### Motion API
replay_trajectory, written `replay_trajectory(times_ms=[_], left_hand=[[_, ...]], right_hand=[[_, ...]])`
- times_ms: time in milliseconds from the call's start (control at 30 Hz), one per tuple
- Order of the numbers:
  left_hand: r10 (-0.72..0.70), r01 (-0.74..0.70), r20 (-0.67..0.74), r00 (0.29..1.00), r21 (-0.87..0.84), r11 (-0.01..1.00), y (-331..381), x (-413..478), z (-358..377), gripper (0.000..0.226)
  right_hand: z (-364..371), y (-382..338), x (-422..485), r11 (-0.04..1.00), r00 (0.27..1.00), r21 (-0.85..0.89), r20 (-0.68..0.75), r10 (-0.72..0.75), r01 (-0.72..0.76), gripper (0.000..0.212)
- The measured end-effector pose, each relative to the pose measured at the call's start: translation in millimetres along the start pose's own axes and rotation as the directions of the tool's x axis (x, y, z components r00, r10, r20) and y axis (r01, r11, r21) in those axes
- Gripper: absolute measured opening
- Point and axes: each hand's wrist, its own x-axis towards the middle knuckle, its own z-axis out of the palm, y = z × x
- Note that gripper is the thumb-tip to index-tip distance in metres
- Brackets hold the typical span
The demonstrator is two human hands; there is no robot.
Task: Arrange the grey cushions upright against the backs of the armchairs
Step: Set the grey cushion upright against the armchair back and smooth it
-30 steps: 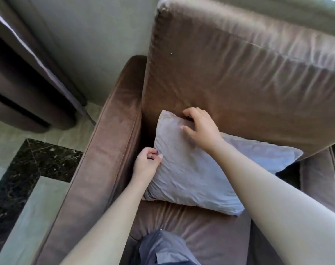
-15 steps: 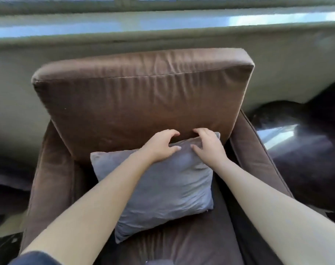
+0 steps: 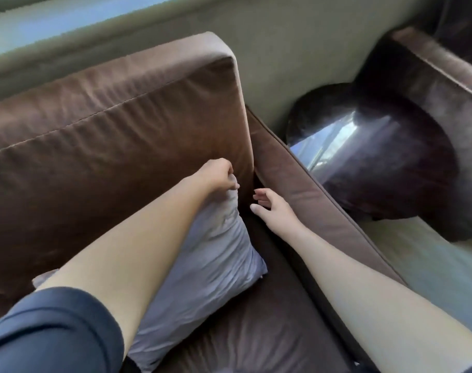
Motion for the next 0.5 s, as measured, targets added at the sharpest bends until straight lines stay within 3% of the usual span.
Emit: replay_trajectory(times_ms=[133,267,400,500], left_hand=[[0.0,0.0,0.0,1.0,0.004,1.0,-6,10,-7,0.025],[-0.053,0.053,-0.003,0.999,-0.039,0.998,-14,29,-6,0.015],[-0.092,0.096,0.038,0.995,-0.114,0.989,-22,45,-9,0.015],[-0.126,0.128,0.027,0.992,-0.144,0.981,-26,51,-8,0.017]], right_hand=[[23,62,-8,0.982,0.982,-0.025,0.006,0.187,-0.187,0.031],[43,133,-26,0.896,0.901,-0.115,0.014,0.434,-0.43,0.032],[59,180,-33,0.879,0.882,-0.151,0.072,0.465,-0.452,0.031],[70,195,-30,0.89,0.895,-0.182,0.087,0.438,-0.418,0.016]])
